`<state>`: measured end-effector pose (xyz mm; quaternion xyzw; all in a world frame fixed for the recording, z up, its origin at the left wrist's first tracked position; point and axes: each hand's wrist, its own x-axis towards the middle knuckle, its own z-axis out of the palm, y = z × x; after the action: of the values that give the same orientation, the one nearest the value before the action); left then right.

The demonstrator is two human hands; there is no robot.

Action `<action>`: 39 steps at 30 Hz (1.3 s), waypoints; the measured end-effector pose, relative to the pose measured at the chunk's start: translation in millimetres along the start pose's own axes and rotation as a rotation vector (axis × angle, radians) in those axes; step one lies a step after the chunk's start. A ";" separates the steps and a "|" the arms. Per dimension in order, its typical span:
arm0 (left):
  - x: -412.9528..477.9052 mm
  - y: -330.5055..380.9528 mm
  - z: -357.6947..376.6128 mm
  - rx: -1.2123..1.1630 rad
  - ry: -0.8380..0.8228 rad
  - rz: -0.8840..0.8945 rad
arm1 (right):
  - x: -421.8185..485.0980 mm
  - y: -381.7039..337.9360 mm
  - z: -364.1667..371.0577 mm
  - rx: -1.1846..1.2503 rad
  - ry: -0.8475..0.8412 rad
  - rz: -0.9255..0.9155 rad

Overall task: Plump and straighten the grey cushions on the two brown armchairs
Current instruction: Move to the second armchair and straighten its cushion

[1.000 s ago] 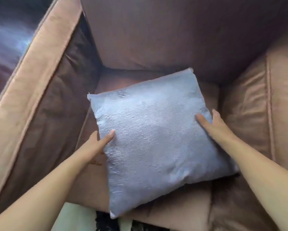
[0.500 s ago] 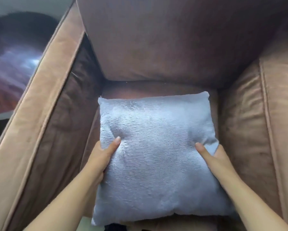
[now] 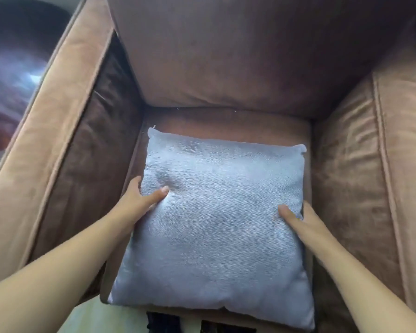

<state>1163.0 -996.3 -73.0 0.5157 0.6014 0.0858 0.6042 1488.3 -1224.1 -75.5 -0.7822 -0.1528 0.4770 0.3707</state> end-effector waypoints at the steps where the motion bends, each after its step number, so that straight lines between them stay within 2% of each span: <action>1: 4.8 5.4 -2.7 0.008 -0.020 -0.052 | 8.7 -2.3 -2.2 0.000 0.016 0.030; 5: 11.5 28.6 0.1 -0.029 -0.178 -0.221 | 25.7 -12.4 1.8 0.096 -0.060 0.099; 8: 5.5 45.1 7.5 0.038 -0.146 -0.215 | 23.6 -26.6 0.2 0.039 -0.034 -0.002; 12: -2.7 72.0 11.3 -0.079 -0.101 0.015 | 14.1 -53.4 -10.1 0.022 -0.005 -0.148; 17: 0.0 124.6 7.0 -0.078 -0.082 0.311 | 27.3 -99.9 -29.3 0.116 0.097 -0.228; 24: 10.2 179.9 1.2 -0.097 -0.126 0.512 | 43.3 -153.2 -47.1 0.189 0.074 -0.317; 32: 47.5 183.3 20.7 -0.173 -0.051 0.489 | 74.2 -165.9 -39.9 0.156 0.139 -0.308; 39: 86.4 173.8 23.7 -0.112 0.038 0.331 | 100.7 -166.6 -24.2 0.070 0.234 -0.230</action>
<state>1294.8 -867.2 -8.0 0.5714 0.5139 0.2273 0.5981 1578.4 -1061.8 -11.8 -0.7963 -0.1803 0.3421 0.4652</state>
